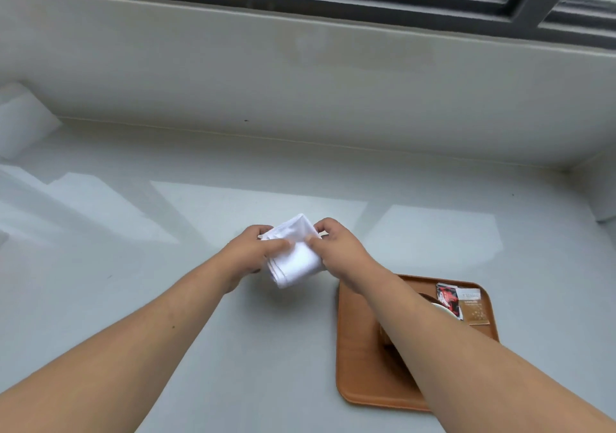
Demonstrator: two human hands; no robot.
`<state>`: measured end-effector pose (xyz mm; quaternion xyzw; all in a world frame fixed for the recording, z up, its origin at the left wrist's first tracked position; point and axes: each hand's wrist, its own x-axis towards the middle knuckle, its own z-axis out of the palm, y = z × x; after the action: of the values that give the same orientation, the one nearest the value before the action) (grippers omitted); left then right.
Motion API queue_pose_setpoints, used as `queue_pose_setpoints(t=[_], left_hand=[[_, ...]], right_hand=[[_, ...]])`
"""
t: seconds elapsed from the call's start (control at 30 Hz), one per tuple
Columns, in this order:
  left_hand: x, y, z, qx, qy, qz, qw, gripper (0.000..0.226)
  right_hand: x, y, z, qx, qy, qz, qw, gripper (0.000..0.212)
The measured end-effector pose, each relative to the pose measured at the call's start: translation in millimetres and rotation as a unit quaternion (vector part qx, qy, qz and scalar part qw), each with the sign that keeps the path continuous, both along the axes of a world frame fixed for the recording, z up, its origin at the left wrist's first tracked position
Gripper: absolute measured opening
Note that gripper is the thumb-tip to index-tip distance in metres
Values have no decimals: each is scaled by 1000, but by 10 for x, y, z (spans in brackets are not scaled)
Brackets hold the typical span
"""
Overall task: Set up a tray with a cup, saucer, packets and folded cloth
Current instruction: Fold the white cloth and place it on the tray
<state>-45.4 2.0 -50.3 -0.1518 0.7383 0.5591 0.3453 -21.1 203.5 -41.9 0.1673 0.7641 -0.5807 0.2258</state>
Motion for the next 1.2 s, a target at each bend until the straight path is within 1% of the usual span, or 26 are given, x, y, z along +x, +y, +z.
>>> queue_pose_setpoints(t=[0.07, 0.1, 0.17, 0.23, 0.33, 0.4, 0.47, 0.5, 0.53, 0.6, 0.63, 0.67, 0.73, 0.77, 0.8, 0.87, 0.9, 0.97, 1.0, 1.03, 1.07, 1.1, 1.13, 1.17, 1.2], left_hand=[[-31, 48, 61, 32, -33, -32, 998, 64], [-38, 86, 100, 56, -51, -62, 995, 64], [-22, 201, 168, 95, -76, -114, 986, 56], [12, 323, 217, 89, -77, -130, 985, 50], [36, 445, 211, 81, -62, -81, 991, 41], [53, 468, 167, 89, -48, -16, 995, 31], [90, 435, 106, 85, -35, 41, 995, 25], [120, 397, 65, 79, -31, 60, 995, 23], [153, 347, 18, 71, -28, 78, 994, 23], [222, 215, -81, 55, -32, 113, 992, 22], [253, 137, -135, 45, -35, 125, 990, 21], [283, 58, -190, 30, -37, 127, 991, 21], [314, -83, -263, -16, -44, 103, 994, 22], [315, -142, -286, -40, -49, 88, 994, 21], [306, -186, -305, -65, -47, 70, 994, 17], [260, -235, -334, -142, -13, 17, 990, 16], [234, -245, -347, -198, 19, -20, 980, 20], [221, -263, -355, -303, 93, -84, 945, 38], [231, -281, -351, -329, 131, -104, 929, 48], [245, -304, -365, -344, 179, -128, 913, 52], [260, -323, -373, -355, 233, -173, 889, 50], [276, -340, -375, -366, 284, -231, 855, 42], [291, -352, -374, -370, 326, -286, 821, 32], [311, -362, -372, -365, 353, -328, 797, 27], [328, -370, -371, -357, 360, -356, 785, 27]], right_hand=[[-8, 133, 125, -67, -9, 1, 998, 8], [-7, 205, 185, -90, -14, 6, 996, 12], [2, 328, 281, -115, -23, 14, 993, 17], [17, 426, 328, -130, -27, -5, 991, 13], [54, 501, 306, -149, -28, -83, 985, 15], [98, 475, 228, -146, -39, -148, 977, 26], [145, 364, 120, -135, -64, -166, 975, 38], [168, 281, 56, -139, -84, -162, 973, 40], [184, 195, -12, -146, -109, -159, 970, 38], [193, 28, -127, -166, -152, -151, 963, 24], [195, -48, -180, -159, -162, -136, 964, 15], [192, -111, -241, -122, -164, -109, 973, 11], [169, -196, -340, 6, -137, -32, 990, 8], [147, -222, -361, 70, -119, 4, 990, 6], [120, -242, -372, 119, -104, 29, 987, 9], [64, -273, -381, 173, -74, 61, 980, 14], [44, -288, -386, 192, -55, 75, 977, 13], [62, -305, -401, 247, 2, 107, 963, 32], [91, -305, -403, 289, 48, 135, 947, 37], [126, -297, -415, 334, 106, 173, 921, 38], [162, -290, -422, 370, 161, 216, 889, 35], [189, -276, -438, 391, 209, 256, 859, 29], [204, -257, -447, 397, 239, 292, 836, 22], [212, -235, -458, 394, 254, 324, 822, 17], [218, -209, -467, 389, 259, 348, 813, 16]])
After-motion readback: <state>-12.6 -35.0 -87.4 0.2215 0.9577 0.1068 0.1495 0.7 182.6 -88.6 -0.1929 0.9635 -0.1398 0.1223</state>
